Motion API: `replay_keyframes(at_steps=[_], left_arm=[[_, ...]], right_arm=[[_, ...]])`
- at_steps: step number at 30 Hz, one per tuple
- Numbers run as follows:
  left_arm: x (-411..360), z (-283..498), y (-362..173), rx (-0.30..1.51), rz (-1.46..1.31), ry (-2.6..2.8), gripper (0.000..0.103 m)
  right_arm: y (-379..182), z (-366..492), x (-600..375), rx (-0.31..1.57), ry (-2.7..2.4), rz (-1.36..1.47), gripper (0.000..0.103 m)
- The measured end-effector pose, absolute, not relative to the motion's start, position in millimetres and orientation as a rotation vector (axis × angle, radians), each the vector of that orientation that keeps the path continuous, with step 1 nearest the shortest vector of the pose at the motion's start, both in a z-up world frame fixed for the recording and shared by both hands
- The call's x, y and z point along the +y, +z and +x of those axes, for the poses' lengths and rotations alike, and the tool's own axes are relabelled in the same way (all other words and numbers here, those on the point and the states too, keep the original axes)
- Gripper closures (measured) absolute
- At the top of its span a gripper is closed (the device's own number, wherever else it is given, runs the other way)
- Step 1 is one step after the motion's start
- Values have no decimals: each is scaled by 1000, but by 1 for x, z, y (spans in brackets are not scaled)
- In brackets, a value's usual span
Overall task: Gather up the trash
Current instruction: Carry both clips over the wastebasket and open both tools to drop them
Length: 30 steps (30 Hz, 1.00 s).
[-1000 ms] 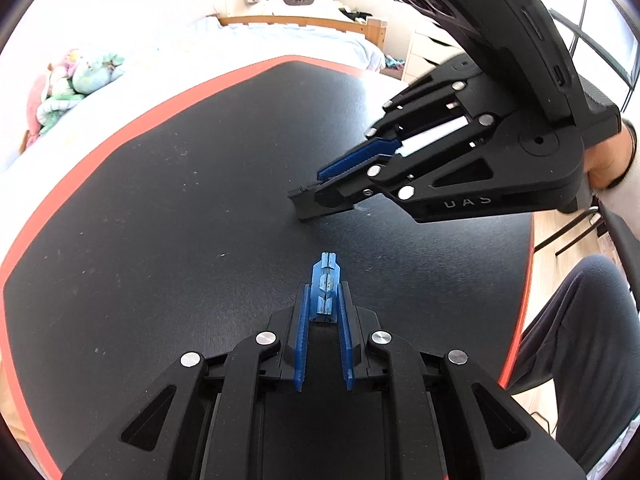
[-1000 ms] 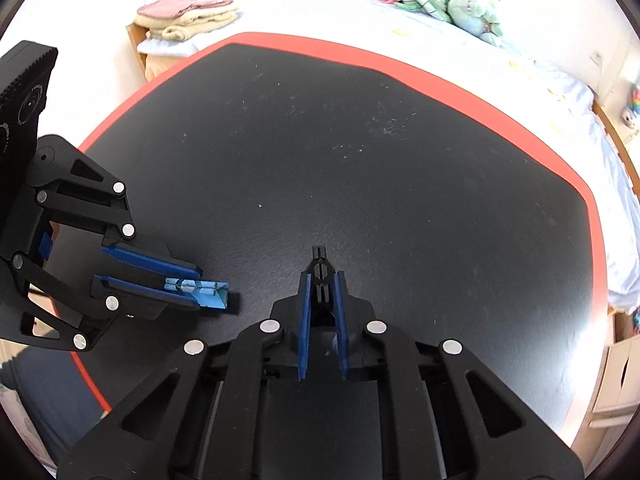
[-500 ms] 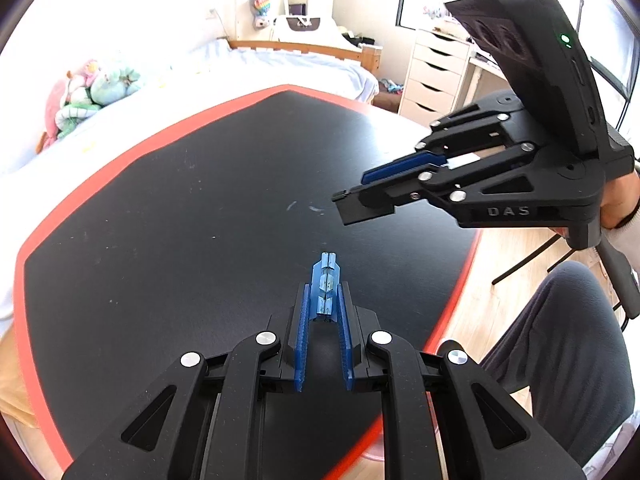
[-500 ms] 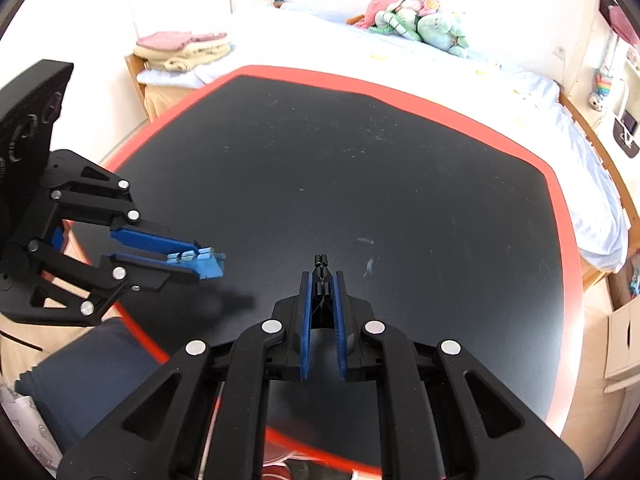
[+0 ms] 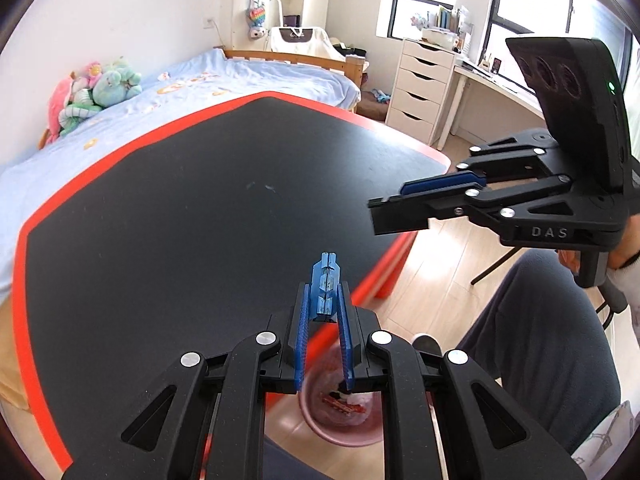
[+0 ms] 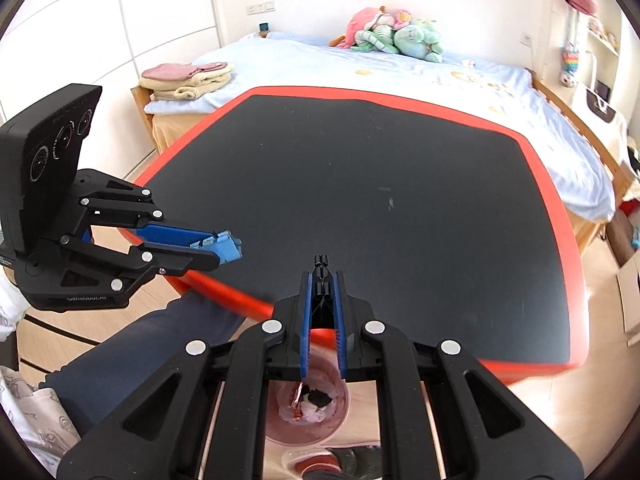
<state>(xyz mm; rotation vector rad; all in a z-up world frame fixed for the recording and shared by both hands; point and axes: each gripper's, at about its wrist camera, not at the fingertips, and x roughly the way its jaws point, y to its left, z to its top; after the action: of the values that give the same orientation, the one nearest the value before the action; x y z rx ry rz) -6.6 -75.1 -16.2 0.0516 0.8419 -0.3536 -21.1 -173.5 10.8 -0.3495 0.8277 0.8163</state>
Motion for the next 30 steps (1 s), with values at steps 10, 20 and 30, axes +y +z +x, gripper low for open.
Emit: replay_keyframes(at_steps=[10, 20, 30], left_arm=[[-85, -37, -35, 874, 31, -372, 89], [-93, -48, -47, 900, 25, -390, 89], [-92, -42, -53, 901, 7, -381, 43]], right_arm=[[-10, -65, -199, 859, 782, -288, 94], [-33, -88, -206, 925, 798, -253, 94], [-39, -85, -208, 939, 809, -225, 70]])
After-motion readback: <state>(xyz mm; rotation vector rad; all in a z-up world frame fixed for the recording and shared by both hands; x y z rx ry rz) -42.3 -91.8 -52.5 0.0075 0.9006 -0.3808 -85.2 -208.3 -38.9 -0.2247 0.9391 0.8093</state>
